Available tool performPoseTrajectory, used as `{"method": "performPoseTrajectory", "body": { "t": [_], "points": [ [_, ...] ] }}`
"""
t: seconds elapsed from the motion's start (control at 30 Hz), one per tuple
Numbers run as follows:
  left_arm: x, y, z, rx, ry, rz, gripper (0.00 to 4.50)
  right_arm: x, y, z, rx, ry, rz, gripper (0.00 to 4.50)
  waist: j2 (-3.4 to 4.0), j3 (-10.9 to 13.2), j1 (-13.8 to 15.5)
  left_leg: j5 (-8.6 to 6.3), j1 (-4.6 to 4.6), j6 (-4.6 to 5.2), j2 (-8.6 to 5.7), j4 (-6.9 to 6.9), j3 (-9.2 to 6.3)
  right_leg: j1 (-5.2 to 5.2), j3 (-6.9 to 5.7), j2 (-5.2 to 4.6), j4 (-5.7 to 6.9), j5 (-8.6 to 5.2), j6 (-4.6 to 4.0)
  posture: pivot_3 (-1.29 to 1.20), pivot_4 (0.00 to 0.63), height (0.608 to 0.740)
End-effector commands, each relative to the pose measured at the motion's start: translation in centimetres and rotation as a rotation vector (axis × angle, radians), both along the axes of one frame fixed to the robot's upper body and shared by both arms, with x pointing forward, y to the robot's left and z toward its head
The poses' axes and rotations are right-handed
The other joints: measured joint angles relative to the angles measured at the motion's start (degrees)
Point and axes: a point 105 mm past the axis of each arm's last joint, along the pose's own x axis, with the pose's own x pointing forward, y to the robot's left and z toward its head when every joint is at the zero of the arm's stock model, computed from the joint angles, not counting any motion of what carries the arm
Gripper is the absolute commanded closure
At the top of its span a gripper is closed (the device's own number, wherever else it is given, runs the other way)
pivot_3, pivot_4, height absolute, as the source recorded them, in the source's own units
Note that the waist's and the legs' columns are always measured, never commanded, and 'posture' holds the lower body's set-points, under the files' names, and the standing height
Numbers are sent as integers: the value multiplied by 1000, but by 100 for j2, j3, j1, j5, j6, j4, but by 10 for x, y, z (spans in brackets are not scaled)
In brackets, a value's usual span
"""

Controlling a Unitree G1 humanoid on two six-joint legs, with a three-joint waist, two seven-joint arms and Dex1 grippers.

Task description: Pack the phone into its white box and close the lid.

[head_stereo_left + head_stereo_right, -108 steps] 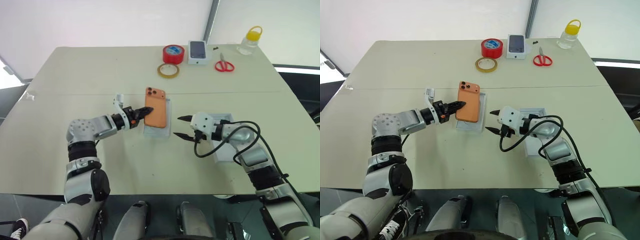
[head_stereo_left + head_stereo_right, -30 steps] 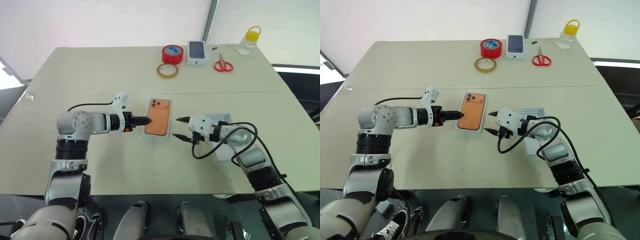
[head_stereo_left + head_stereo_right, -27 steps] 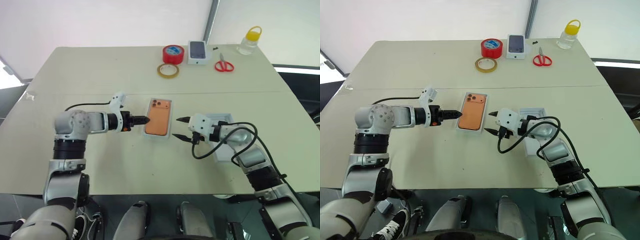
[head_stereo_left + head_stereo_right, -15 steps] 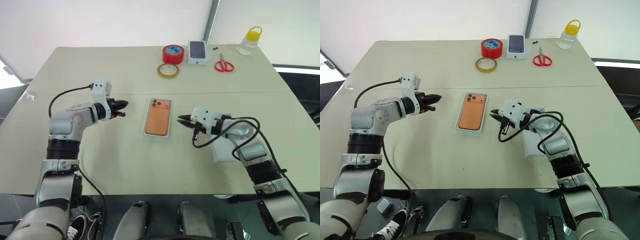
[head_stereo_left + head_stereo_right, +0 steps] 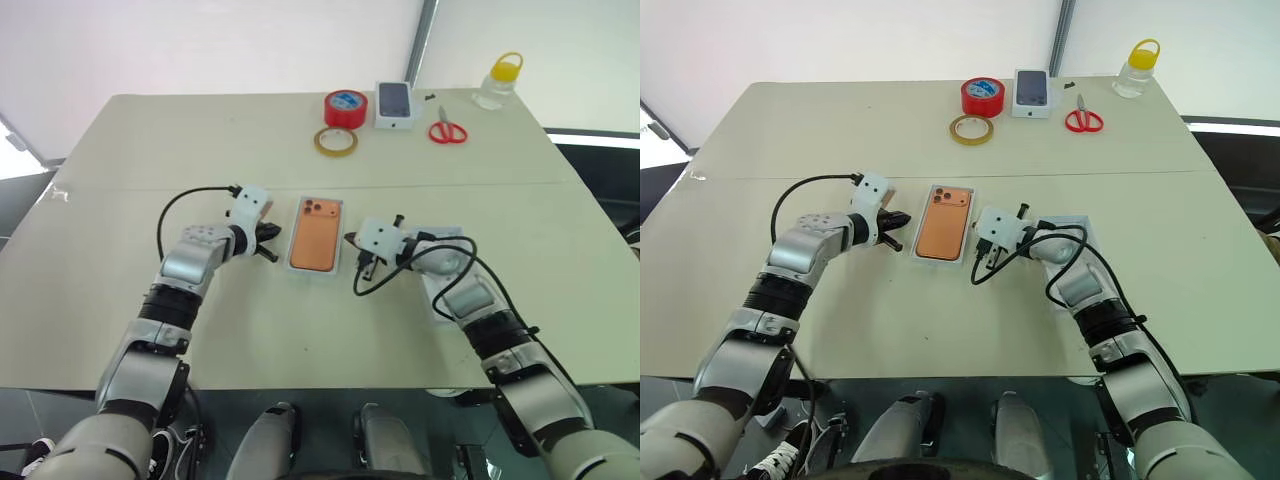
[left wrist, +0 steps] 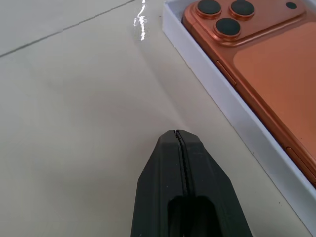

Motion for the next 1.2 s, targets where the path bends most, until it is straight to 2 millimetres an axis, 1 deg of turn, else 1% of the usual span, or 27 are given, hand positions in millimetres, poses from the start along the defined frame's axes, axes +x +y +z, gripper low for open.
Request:
{"method": "performPoseTrajectory", "body": {
  "t": [0.03,0.1,0.2,0.23,0.4,0.47,0.57,0.63,0.8,0.9,1.03,1.1,1.2],
  "points": [
    [-11,-27,-11,-34,73,-92,4500,1,7,13,19,-42,32,4476,0,0,24,-1,0,1,-1,2,-1,3,-2,-1,-3,0,0,0,150,740],
    [-18,-40,-12,-76,119,-138,4500,-3,5,13,17,-34,47,4476,0,0,21,-2,0,3,-2,4,-1,5,-2,-1,-4,-1,1,0,150,740],
    [-31,-56,-14,-83,140,-220,4500,-8,-2,14,9,-29,53,4476,0,0,21,-2,0,3,-1,3,-2,6,-3,0,-4,-1,1,0,150,740],
    [-33,-58,-14,-83,145,-229,4500,-11,-6,13,3,-21,54,4476,0,0,25,-2,0,3,-1,3,-2,6,-4,-1,-4,-1,2,0,150,740],
    [-49,-106,-2,-192,158,-343,4500,-29,-36,7,-53,7,33,4476,0,-1,123,-7,0,11,-6,11,-7,20,-10,-5,-15,-3,5,0,150,740],
    [-55,-120,0,-217,171,-373,4500,-34,-45,8,-68,15,18,4476,0,-1,162,-9,1,15,-8,14,-6,23,-10,-5,-17,-4,7,0,150,740],
    [-68,-140,-2,-208,181,-450,4500,-38,-58,14,-81,16,-9,4476,0,0,179,-11,0,18,-10,15,-5,26,-10,-10,-18,-6,11,0,150,740],
    [-71,-149,-3,-193,174,-483,4500,-41,-64,15,-78,23,-26,4476,-1,0,179,-12,0,20,-13,17,-5,27,-10,-12,-19,-7,12,0,150,740],
    [-79,-177,-4,-191,182,-565,4500,-50,-87,10,-103,49,-69,4476,-2,0,194,-13,0,22,-15,17,-5,33,-13,-15,-23,-8,14,0,150,740],
    [-79,-189,-2,-183,167,-599,4500,-53,-100,11,-124,51,-99,4476,-2,0,193,-17,0,28,-18,20,-5,36,-14,-16,-24,-10,17,0,150,740],
    [-79,-197,-1,-177,156,-628,4500,-55,-109,13,-130,49,-125,4476,-3,1,178,-18,1,29,-17,20,-5,35,-15,-16,-23,-11,18,0,150,740],
    [-78,-198,1,-188,160,-632,4500,-55,-112,13,-132,42,-139,4476,-3,1,166,-17,1,29,-15,20,-4,35,-15,-15,-23,-11,18,0,150,740],
    [-74,-194,2,-186,150,-626,4500,-54,-112,14,-130,37,-146,4476,-3,1,162,-17,1,29,-15,20,-4,35,-15,-15,-22,-11,18,0,150,740]
  ]
}}
